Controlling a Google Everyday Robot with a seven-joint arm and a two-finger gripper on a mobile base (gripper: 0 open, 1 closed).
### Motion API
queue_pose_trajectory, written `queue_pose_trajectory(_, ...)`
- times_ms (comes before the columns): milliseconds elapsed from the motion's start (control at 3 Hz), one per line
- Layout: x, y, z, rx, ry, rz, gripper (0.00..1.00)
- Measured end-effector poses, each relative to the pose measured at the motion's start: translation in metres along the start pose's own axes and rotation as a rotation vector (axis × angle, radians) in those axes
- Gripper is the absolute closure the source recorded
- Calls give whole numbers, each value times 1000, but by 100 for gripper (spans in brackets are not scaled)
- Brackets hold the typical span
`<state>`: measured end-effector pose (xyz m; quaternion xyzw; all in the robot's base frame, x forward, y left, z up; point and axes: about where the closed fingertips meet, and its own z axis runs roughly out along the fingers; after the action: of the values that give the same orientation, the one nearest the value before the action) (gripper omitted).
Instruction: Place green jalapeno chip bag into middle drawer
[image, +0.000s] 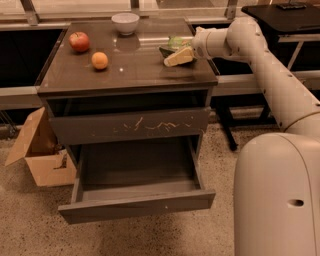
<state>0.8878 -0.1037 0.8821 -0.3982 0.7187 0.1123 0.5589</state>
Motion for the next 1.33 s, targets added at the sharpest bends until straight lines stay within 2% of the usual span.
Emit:
queue_pose_trajectory(333, 11, -3, 5, 10, 20, 25, 19)
queue_pose_trajectory(667, 22, -4, 9, 13, 59, 23, 42)
queue_pose_trajectory(1000, 29, -1, 11, 0, 97, -2, 73)
queue_pose_trajectory(1333, 28, 1, 10, -15, 90, -13, 96)
